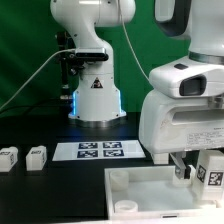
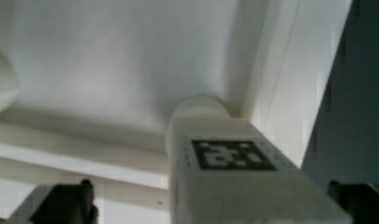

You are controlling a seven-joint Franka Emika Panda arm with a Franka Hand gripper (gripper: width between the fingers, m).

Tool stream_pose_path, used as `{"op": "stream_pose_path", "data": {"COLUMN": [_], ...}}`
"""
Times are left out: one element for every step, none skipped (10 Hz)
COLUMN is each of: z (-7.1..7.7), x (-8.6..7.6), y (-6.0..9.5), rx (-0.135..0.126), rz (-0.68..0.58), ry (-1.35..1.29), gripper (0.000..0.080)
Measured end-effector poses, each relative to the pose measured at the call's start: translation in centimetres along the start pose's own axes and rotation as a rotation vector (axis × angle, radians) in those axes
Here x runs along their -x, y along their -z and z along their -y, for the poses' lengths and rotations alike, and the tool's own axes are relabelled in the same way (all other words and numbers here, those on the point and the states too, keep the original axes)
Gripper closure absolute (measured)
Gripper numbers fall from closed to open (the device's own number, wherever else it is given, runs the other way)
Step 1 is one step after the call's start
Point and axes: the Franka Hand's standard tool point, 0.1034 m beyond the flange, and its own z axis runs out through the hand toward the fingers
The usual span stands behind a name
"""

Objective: Assemble one leg

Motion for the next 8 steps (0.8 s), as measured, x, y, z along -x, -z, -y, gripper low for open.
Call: {"op": "stream_pose_path", "data": {"z": [0.00, -0.02, -0.04, -0.04, -0.01, 0.01, 0.05, 0.09], "x": [0.00, 0.01, 0.01, 0.01, 0.01, 0.01, 0.01, 0.01], "y": [-0.01, -0.02, -0.03, -0.03, -0.03, -0.04, -0.04, -0.04], "rx": [0.000, 0.000, 0.000, 0.000, -0.001, -0.001, -0.001, -0.001], "rz": [0.000, 0.000, 0.000, 0.000, 0.000, 0.001, 0.001, 0.001], "ry": [-0.011, -0.033, -0.033, -0.036, -0.132, -0.208, -0.315, -0.405], "gripper": [0.0151, 0.0286, 0.0424, 0.0511, 0.0511, 0.0510, 0.0510, 0.0510]}}
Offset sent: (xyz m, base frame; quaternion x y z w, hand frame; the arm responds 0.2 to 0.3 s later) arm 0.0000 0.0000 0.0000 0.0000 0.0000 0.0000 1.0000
